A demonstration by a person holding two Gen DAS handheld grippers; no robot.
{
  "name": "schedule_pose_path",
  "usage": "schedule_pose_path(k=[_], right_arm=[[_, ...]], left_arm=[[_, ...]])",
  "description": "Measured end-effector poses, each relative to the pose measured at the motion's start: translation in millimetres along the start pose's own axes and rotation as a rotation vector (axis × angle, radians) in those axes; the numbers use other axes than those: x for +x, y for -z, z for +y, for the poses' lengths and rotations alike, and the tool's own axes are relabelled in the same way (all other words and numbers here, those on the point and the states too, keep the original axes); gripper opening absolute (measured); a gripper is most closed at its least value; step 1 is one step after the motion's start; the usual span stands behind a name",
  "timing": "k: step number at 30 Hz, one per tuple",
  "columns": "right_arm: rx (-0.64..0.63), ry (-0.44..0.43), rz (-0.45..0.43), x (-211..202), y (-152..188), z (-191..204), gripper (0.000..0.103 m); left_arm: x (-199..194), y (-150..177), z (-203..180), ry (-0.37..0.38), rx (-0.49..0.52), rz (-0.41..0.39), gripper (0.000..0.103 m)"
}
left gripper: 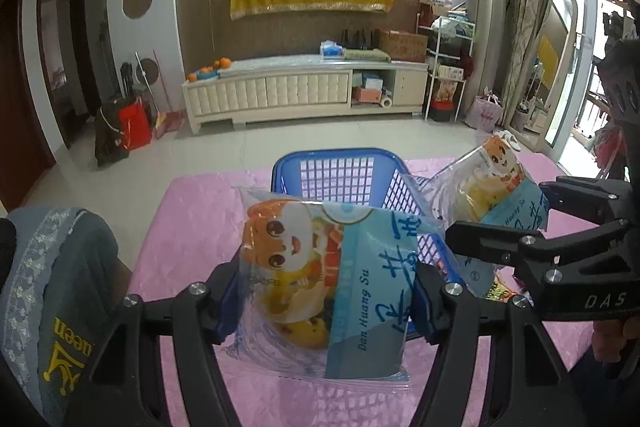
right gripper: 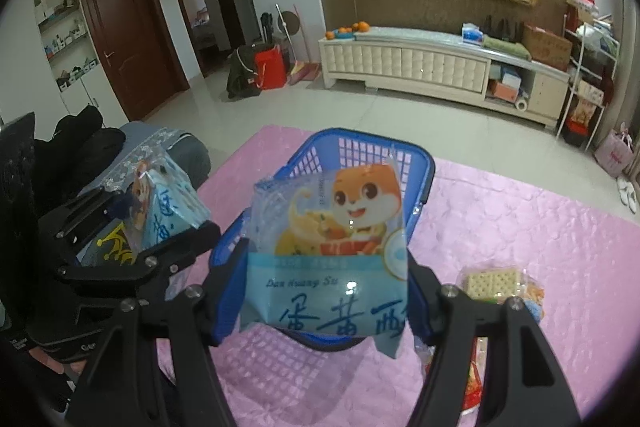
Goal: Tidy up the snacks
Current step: 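Carry both bread bags over the blue basket and open both tools, then withdraw both tools from the basket back toward the snack pile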
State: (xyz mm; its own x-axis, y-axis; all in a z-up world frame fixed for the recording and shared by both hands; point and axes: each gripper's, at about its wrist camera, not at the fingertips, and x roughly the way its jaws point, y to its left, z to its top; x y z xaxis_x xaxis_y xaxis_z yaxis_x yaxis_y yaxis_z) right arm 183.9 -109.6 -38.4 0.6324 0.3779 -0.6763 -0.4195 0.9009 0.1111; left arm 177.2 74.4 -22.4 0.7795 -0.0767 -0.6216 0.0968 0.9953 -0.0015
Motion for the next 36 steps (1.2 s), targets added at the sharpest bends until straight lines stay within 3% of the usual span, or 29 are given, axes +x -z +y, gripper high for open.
schedule_pose_path(k=[10,20,22,27,30,36], right_arm=[[0.021,-0.035,0.051,29.1,2.5,-14.6,0.072],[0.028,-0.035,0.086,47.2,2.2,-23.4,0.072],[0.042,-0.036,0.097,49.5,2.7,-25.7,0.072],[0.08,-0.064,0.126,54.0,6.1,-31.1,0.078],[0.07,-0.034,0.104,44.5,5.9,-29.6,0.088],[0.046,0.01,0.065,19.8,1.9,-21.1,0.094]], left_arm=[[31.9,3.1,7.1,0.014,-0.035,0.054,0.065],[42.8,4.9,17.4,0.028,-0.066,0.1,0.065],[41.1,5.0,18.0,0.025,-0.065,0.099,0.069],[29.5,4.6,13.9,-0.013,-0.037,0.076,0.076],[20.2,5.2,18.5,-0.003,-0.053,0.071,0.079],[-7.4,4.0,19.3,-0.001,-0.059,0.046,0.079]])
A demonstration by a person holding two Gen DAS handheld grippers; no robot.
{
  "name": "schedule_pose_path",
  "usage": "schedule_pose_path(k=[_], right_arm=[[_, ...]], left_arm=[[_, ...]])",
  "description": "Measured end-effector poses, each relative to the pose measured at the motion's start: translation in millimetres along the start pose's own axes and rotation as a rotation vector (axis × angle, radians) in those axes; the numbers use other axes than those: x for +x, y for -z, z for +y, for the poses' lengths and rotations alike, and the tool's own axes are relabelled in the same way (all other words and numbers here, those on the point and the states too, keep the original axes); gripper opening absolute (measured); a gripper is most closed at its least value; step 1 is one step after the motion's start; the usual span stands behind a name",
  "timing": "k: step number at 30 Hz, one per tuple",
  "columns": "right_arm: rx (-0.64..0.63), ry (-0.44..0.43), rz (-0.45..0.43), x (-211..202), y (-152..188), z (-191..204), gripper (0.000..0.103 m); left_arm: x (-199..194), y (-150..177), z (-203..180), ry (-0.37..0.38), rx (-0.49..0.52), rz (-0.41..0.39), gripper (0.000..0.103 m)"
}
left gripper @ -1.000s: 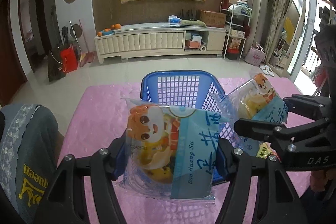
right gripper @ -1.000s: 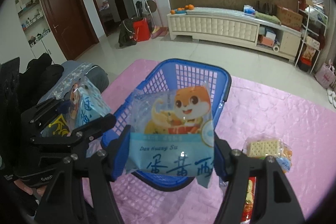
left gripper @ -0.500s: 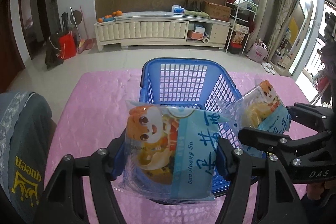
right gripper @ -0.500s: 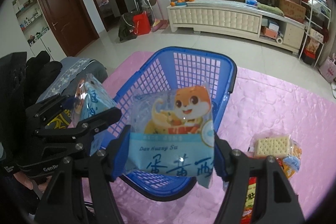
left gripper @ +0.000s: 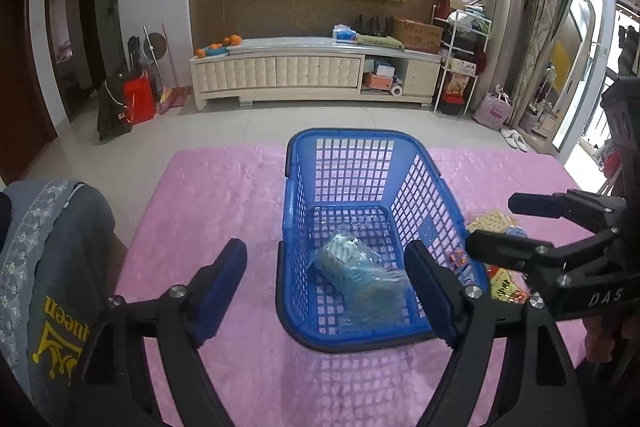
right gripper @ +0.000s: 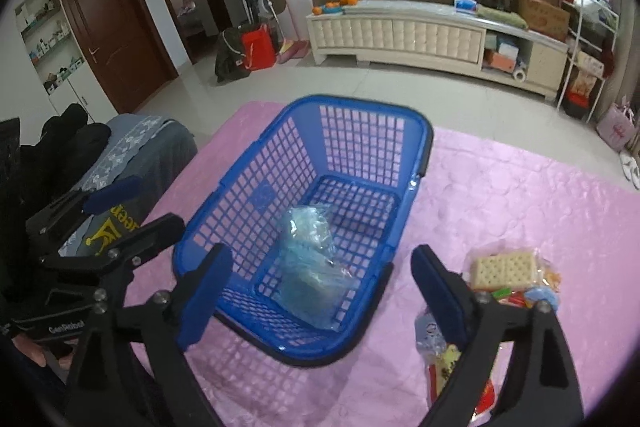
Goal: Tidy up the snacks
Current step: 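Withdraw both tools from the basket back toward the snack pile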
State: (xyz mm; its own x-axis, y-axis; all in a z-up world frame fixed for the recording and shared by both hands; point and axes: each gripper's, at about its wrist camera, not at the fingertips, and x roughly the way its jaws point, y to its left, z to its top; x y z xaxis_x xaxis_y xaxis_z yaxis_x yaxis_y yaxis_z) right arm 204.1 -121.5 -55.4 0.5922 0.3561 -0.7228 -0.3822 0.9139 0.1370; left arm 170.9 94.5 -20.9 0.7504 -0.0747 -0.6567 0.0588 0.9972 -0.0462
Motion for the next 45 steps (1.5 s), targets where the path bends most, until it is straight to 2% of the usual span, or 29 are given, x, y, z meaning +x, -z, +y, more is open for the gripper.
schedule_pose_path(k=[8,10,15,24,27,37,45], right_arm=[[-0.03,0.037,-0.068,-53.3,3.3,17.5,0.094],[-0.033,0.044,-0.085,-69.0,5.7,20.6,0.094],[-0.055,0.097,-0.119,-107.1,17.5,27.1,0.094],[-0.06,0.189,-0.181,-169.2,48.2,21.8,0.095],[-0.058,0.211,-0.19,-181.2,57.0,17.3,0.095],[-0.005,0.256,-0.167,-194.3,85.2,-15.0,0.095],[0.069,0.275,-0.104,-179.8,106.7,-48.4,0.095]], left_arm=[[-53.6,0.1,-18.8,0.012,0.045,-0.064,0.079],[-67.3,1.4,-25.4,0.022,0.051,-0.078,0.083],[-97.6,7.3,-44.5,0.048,0.065,-0.125,0.084],[-132.9,14.7,-82.4,0.107,0.099,-0.155,0.085],[-142.0,17.5,-97.2,0.132,0.118,-0.172,0.089],[-130.7,31.4,-139.2,0.164,0.158,-0.138,0.089],[-99.3,44.9,-172.2,0.202,0.118,-0.047,0.089]])
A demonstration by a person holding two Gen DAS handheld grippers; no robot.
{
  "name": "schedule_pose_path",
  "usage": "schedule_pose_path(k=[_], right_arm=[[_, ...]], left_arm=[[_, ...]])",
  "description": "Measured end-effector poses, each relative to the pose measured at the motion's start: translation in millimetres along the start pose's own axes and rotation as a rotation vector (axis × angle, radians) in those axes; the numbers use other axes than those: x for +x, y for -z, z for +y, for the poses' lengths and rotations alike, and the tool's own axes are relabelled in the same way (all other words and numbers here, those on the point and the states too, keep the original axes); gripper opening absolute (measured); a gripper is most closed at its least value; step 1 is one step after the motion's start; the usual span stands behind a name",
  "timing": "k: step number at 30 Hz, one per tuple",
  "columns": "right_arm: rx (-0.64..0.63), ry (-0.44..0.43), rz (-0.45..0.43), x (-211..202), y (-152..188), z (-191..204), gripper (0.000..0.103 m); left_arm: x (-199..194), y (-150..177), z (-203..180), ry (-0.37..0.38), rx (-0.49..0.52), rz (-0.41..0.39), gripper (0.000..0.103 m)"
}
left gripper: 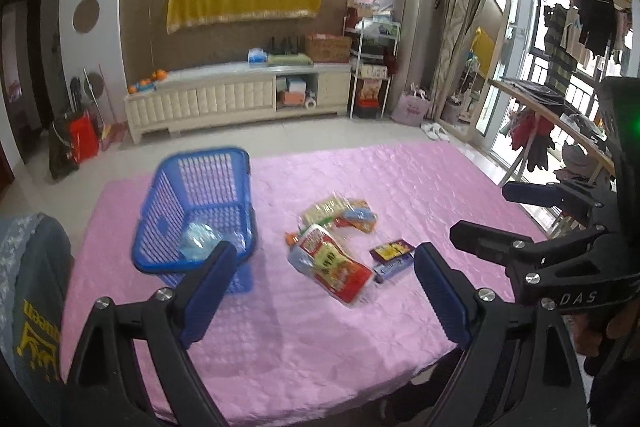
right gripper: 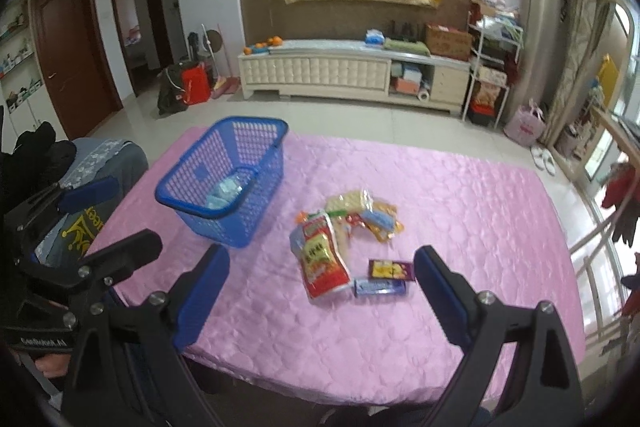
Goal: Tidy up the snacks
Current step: 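Withdraw both tools from the basket back toward the snack pile, then grasp the red spicy snack pouch with the left tool while the right tool grasps the cracker pack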
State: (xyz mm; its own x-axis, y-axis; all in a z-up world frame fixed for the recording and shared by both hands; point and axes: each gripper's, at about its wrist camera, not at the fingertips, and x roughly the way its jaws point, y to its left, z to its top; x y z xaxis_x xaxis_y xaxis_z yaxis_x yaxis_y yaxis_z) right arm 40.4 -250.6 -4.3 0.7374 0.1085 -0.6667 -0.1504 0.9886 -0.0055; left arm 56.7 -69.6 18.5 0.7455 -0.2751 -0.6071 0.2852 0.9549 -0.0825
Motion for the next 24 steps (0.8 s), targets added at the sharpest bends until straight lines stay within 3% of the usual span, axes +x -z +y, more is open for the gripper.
schedule_pose_path(k=[10,15,24], right_arm=[[0.062,0.005,0.074,33.4,17.2,-32.2,0.095],[0.105,-0.008,0.128,63.8,22.8,-50.5,0.095],[0.186,-0.025,0.199,121.6,27.9,-82.2,0.095]], left_arm=[[62.6,15.1,-3.1,0.042,-0.119,0.175,0.089],[109.2,19.4,3.1,0.051,-0.198,0.301,0.089],[187.4,26.0,0.1,0.038,-0.25,0.411,0.089]])
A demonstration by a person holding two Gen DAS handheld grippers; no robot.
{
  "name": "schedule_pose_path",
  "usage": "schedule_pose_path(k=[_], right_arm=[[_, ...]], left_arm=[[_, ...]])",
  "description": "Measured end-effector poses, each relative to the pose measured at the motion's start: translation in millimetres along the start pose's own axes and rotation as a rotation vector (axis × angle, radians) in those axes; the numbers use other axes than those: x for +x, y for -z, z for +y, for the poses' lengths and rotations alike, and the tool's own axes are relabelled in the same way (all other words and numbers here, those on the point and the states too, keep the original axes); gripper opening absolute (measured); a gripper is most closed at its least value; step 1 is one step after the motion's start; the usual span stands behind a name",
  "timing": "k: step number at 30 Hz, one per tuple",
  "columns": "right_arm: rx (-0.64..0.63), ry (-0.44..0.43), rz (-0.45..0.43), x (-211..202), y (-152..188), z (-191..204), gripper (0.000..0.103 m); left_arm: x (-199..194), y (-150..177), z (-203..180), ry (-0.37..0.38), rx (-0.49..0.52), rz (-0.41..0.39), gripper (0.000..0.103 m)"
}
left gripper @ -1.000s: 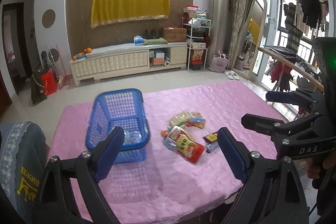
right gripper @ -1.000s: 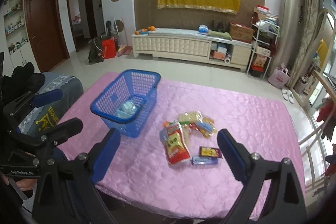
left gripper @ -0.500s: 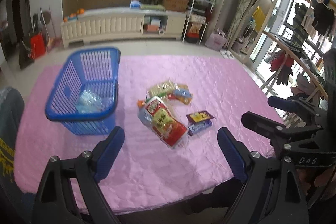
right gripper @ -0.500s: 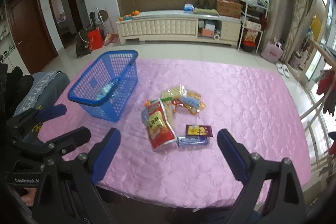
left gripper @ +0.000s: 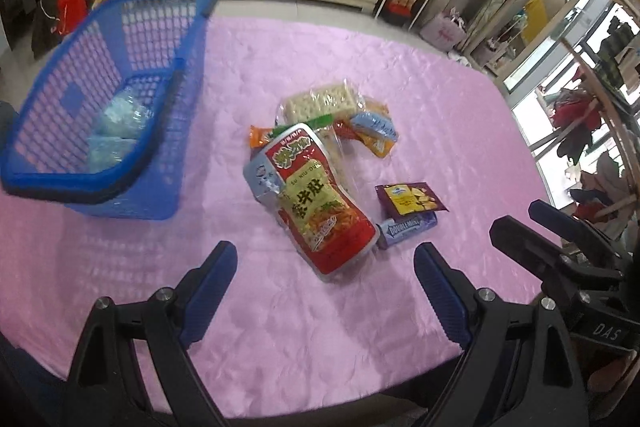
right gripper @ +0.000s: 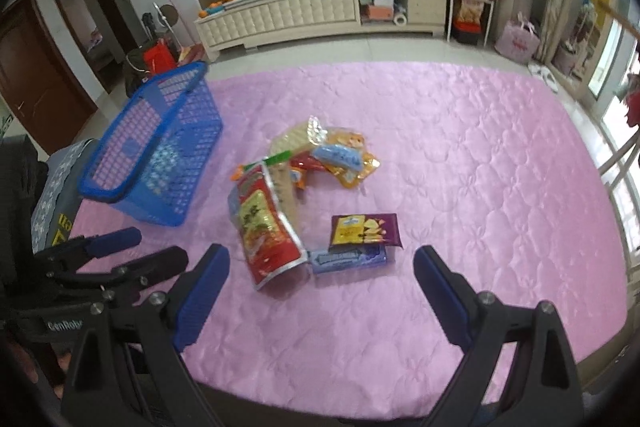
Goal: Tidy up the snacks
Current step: 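Grasp the red spicy snack pouch with the left tool while the right tool grasps the cracker pack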
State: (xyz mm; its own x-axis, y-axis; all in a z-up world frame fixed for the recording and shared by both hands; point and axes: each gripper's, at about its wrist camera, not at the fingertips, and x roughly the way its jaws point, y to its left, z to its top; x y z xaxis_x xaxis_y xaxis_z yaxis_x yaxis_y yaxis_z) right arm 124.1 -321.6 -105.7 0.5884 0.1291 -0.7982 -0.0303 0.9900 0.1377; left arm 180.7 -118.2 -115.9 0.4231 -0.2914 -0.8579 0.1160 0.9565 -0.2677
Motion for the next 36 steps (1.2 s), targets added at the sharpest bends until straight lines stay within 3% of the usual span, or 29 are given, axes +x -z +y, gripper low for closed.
schedule_pose_path(k=[14,22,30,33,34,36], right_arm=[[0.085,-0.044,0.094,82.4,-27.3,-32.6,0.095],[0.083,-0.042,0.107,98.8,-23.2,-44.5,0.095],[0.062,-0.035,0.127,107.8,-15.4,-43.5,0.095],[0.09,-0.075,0.154,112.9,-12.4,-47.4,0.095],[0.098,-0.078,0.156,113.7,-11.8,-49.3,0.095],[0.096,-0.062,0.153,113.1,-10.8,-50.8,0.095]], left_arm=[[91.0,-35.4,30.2,0.001,-0.157,0.101,0.089],[123.6,-31.2,34.9,-0.025,-0.147,0.144,0.089],[130.4,-28.3,32.0,-0.06,-0.115,0.12,0.089],[130.0,-27.7,19.7,-0.084,-0.065,0.128,0.077],[130.1,-26.6,15.7,-0.066,-0.058,0.136,0.065],[130.0,-23.5,8.5,-0.049,-0.052,0.155,0.056]])
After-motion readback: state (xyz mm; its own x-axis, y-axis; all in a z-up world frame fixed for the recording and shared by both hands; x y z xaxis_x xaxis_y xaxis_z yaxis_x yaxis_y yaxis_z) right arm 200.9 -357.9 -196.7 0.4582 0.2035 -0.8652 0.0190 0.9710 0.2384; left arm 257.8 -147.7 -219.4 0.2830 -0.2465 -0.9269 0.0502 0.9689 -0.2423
